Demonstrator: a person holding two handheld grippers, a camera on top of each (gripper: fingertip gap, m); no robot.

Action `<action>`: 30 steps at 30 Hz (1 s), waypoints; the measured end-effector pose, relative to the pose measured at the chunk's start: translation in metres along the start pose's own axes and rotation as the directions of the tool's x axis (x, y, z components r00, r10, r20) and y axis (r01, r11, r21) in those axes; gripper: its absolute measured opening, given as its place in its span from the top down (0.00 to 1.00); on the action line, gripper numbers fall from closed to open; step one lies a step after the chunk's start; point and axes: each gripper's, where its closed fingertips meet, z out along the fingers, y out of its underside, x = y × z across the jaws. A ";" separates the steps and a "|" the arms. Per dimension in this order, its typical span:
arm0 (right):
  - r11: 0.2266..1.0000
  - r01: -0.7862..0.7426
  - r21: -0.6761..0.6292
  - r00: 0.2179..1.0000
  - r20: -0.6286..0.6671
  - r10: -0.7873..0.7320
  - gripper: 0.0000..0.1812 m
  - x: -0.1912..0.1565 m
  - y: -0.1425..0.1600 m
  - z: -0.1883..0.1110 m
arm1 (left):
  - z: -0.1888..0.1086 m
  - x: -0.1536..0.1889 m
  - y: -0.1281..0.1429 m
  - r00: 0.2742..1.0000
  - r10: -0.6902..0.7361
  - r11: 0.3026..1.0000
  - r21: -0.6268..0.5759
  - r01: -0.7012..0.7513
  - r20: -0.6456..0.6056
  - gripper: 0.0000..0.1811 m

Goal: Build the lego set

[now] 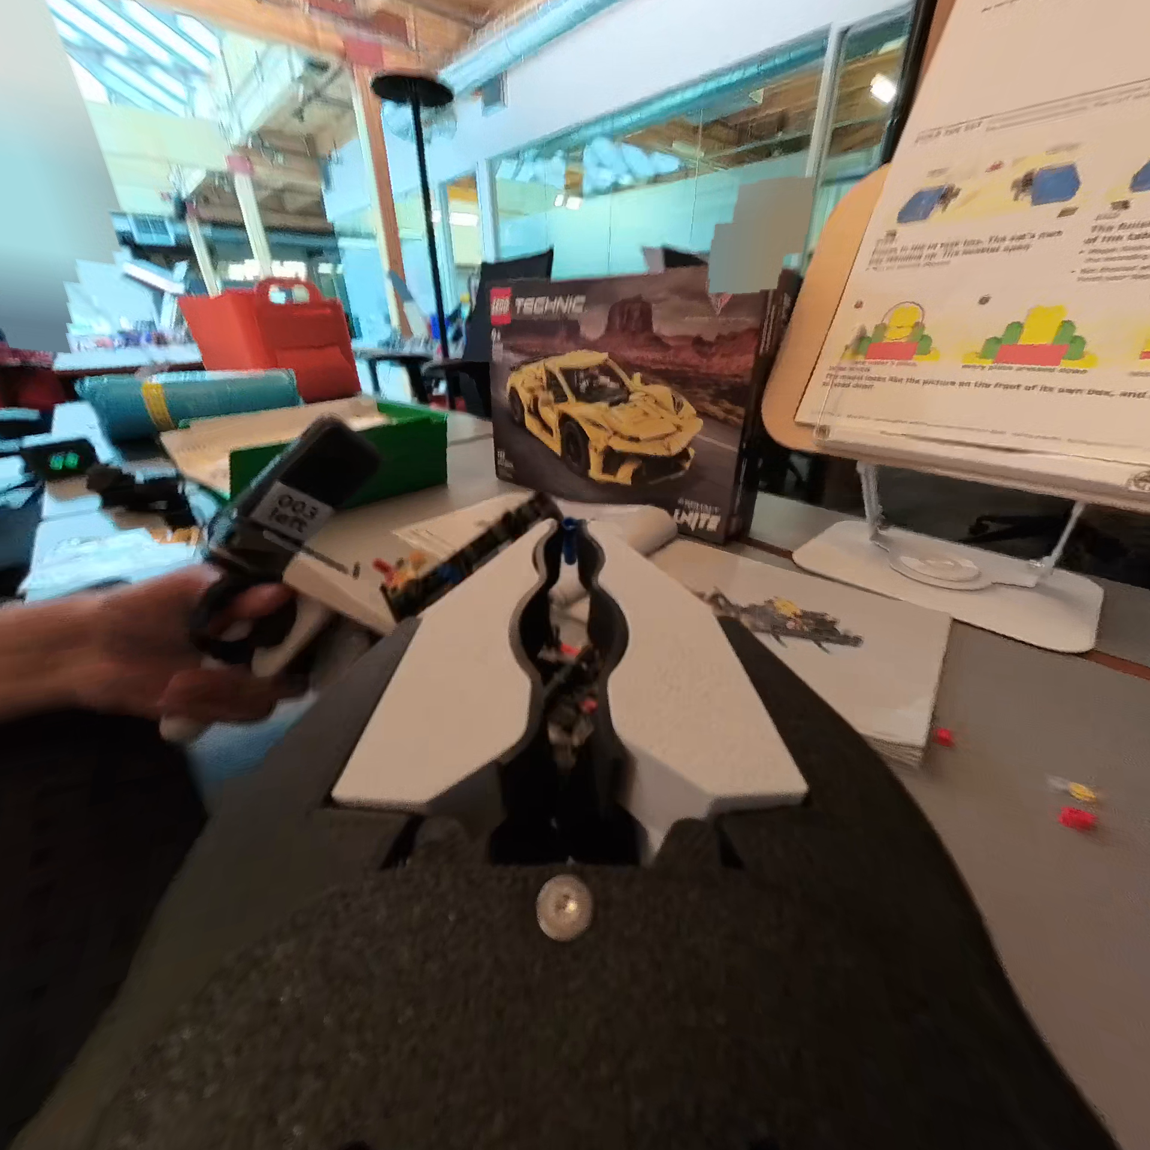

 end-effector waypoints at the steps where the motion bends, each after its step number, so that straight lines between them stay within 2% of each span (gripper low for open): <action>1: 0.999 0.012 -0.047 1.000 0.027 -0.011 0.98 0.003 0.006 -0.009 | 0.000 0.000 0.001 1.000 -0.005 1.000 -0.003 0.005 -0.003 0.96; 4: 0.978 0.065 -0.198 0.998 -0.010 -0.069 0.98 0.028 0.029 -0.046 | 0.003 0.002 0.004 1.000 -0.008 1.000 -0.017 0.008 -0.010 0.96; 7: 0.916 0.012 -0.401 0.997 -0.065 -0.042 0.98 0.050 0.062 -0.089 | 0.004 0.002 0.005 1.000 0.007 1.000 -0.026 -0.008 -0.005 0.96; 11: 0.855 -0.137 -0.500 0.975 -0.220 0.028 0.98 0.073 0.090 -0.140 | 0.005 0.003 0.007 1.000 -0.004 0.999 -0.037 0.004 -0.017 0.96; 14: 0.812 -0.218 -0.541 0.951 -0.305 0.053 0.98 0.082 0.107 -0.164 | 0.006 0.004 0.009 1.000 -0.008 0.999 -0.047 0.007 -0.024 0.96; 19: 0.781 -0.265 -0.566 0.932 -0.358 0.057 0.98 0.086 0.123 -0.178 | 0.005 0.004 0.008 1.000 -0.006 0.999 -0.043 0.005 -0.022 0.96; 30: 0.752 -0.230 -0.618 0.938 -0.347 0.002 0.98 0.086 0.134 -0.180 | 0.005 0.005 0.009 0.999 -0.013 0.999 -0.046 0.012 -0.030 0.96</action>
